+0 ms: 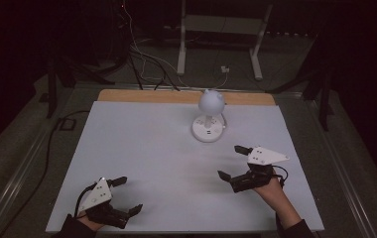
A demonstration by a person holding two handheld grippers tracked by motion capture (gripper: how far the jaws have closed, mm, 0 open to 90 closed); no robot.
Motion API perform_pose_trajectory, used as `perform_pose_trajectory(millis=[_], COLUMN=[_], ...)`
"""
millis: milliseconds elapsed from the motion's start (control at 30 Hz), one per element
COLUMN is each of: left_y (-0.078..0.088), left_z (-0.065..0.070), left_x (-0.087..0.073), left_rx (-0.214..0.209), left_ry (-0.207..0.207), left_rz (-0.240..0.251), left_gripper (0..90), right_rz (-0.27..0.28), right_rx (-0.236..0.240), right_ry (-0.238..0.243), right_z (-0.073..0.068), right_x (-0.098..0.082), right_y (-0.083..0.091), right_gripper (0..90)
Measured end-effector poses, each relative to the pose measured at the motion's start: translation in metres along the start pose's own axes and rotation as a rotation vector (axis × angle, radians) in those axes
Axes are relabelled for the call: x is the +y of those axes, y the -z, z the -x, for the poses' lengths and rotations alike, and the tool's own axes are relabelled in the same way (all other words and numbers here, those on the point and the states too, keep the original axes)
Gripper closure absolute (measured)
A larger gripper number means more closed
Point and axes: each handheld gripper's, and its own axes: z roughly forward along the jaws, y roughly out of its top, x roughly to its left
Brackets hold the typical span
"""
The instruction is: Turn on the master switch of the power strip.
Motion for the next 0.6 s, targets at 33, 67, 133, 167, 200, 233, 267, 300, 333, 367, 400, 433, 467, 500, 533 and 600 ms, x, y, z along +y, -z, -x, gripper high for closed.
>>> perform_pose_trajectory(millis=[33, 67, 133, 167, 200, 233, 267, 300, 333, 367, 400, 433, 467, 500, 533, 600], left_y=[0.000, 0.000, 0.000, 0.000, 0.000, 0.000, 0.000, 0.000, 0.000, 0.000, 0.000, 0.000, 0.000, 0.000, 0.000, 0.000], left_z=[0.000, 0.000, 0.000, 0.000, 0.000, 0.000, 0.000, 0.000, 0.000, 0.000, 0.000, 0.000, 0.000, 0.000, 0.000, 0.000], left_x=[0.000, 0.000, 0.000, 0.000, 0.000, 0.000, 0.000, 0.000, 0.000, 0.000, 0.000, 0.000, 0.000, 0.000, 0.000, 0.000], left_rx=[0.001, 0.001, 0.000, 0.001, 0.002, 0.002, 0.001, 0.001, 0.001, 0.001, 0.001, 0.002, 0.001, 0.001, 0.001, 0.002], left_ry=[0.000, -0.001, -0.001, 0.000, 0.000, 0.000, 0.000, 0.000, -0.001, -0.001, 0.001, 0.000, -0.001, -0.001, -0.001, -0.001], left_rz=[-0.001, -0.002, -0.002, 0.000, 0.000, 0.000, -0.002, -0.002, -0.002, -0.001, 0.000, -0.002, -0.002, -0.001, -0.001, -0.002], left_gripper=[0.2, 0.2, 0.2, 0.2, 0.2, 0.2, 0.2, 0.2, 0.2, 0.2, 0.2, 0.2, 0.2, 0.2, 0.2, 0.2], right_rz=[0.001, 0.002, 0.003, 0.003, 0.003, 0.005, 0.006, 0.005, 0.005, 0.004, 0.004, 0.005, 0.006, 0.005, 0.005, 0.006], right_rx=[-0.003, -0.007, -0.018, -0.023, -0.029, -0.034, -0.040, -0.045, -0.050, -0.055, -0.055, -0.065, -0.067, -0.074, -0.074, -0.087], right_ry=[0.001, -0.002, 0.000, -0.001, -0.001, 0.000, -0.004, -0.004, -0.003, -0.002, -0.002, -0.008, -0.010, -0.009, -0.009, -0.010], right_z=[0.001, 0.002, 0.004, 0.005, 0.006, 0.007, 0.009, 0.009, 0.010, 0.011, 0.011, 0.014, 0.015, 0.016, 0.016, 0.020], right_x=[0.001, 0.002, 0.003, 0.005, 0.005, 0.006, 0.008, 0.008, 0.009, 0.010, 0.010, 0.012, 0.012, 0.013, 0.013, 0.016], right_y=[-0.001, -0.001, -0.003, -0.004, -0.004, -0.005, -0.005, -0.006, -0.006, -0.007, -0.007, -0.008, -0.008, -0.009, -0.009, -0.011], right_gripper=[0.0, 0.0, 0.0, 0.0, 0.0, 0.0, 0.0, 0.0, 0.0, 0.0, 0.0, 0.0, 0.0, 0.0, 0.0, 0.0])
